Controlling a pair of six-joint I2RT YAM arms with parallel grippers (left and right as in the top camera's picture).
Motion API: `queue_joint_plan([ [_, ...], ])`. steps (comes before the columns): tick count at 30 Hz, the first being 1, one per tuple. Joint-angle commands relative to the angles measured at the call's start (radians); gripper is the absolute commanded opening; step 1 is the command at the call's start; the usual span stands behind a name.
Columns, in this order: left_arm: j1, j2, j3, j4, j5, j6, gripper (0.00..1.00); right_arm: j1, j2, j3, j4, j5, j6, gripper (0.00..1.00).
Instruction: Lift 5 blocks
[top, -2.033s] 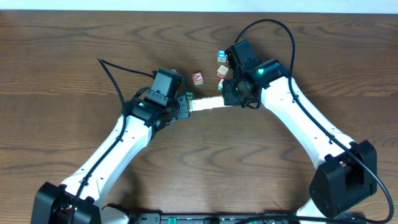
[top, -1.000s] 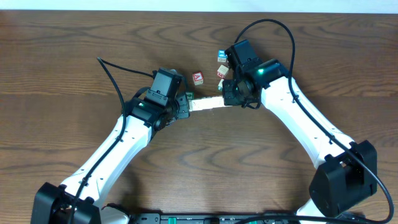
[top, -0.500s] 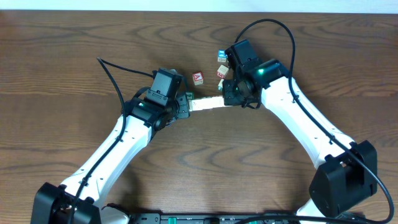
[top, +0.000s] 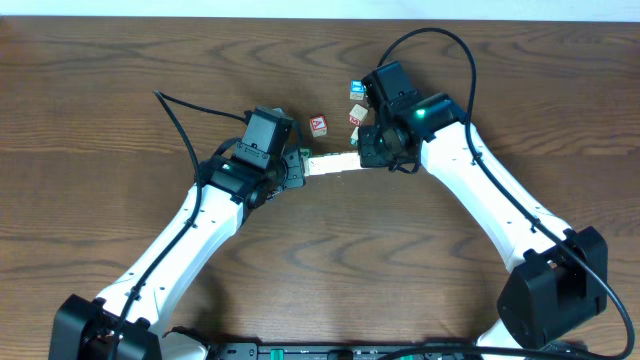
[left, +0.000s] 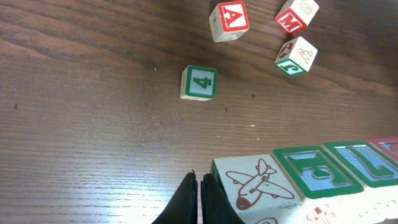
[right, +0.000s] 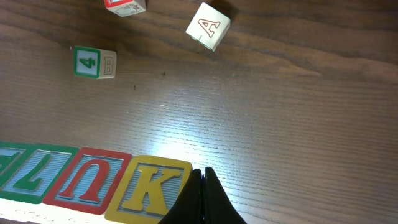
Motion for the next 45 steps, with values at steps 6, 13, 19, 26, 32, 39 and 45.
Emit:
queue_joint_plan([
  [6, -0.075, -0.034, 0.098, 0.06, 0.253, -0.028, 0.07, 0.08, -0.018, 0.038, 0.03, -0.354, 0.005, 0.01],
  [13, -0.075, -0.034, 0.098, 0.06, 0.253, -0.028, 0.07, 0.08, -0.018, 0.038, 0.031, -0.354, 0.005, 0.01],
  [19, -0.075, -0.034, 0.098, 0.06, 0.253, -0.028, 0.07, 0.08, -0.018, 0.038, 0.03, -0.354, 0.005, 0.01],
  [26, -0.075, -0.034, 0.098, 0.06, 0.253, -0.028, 0.07, 0.08, -0.018, 0.038, 0.027, -0.354, 0.005, 0.01],
  [32, -0.075, -0.034, 0.098, 0.05, 0.253, -0.028, 0.07, 0.085, -0.017, 0.038, 0.012, -0.335, 0.005, 0.01],
  [39, -0.075, -0.033, 0.097, 0.037, 0.253, -0.028, 0.07, 0.1, -0.017, 0.038, 0.011, -0.306, 0.009, 0.01],
  [45, -0.075, -0.031, 0.096, 0.037, 0.253, -0.028, 0.07, 0.101, -0.017, 0.038, 0.009, -0.305, 0.009, 0.01],
])
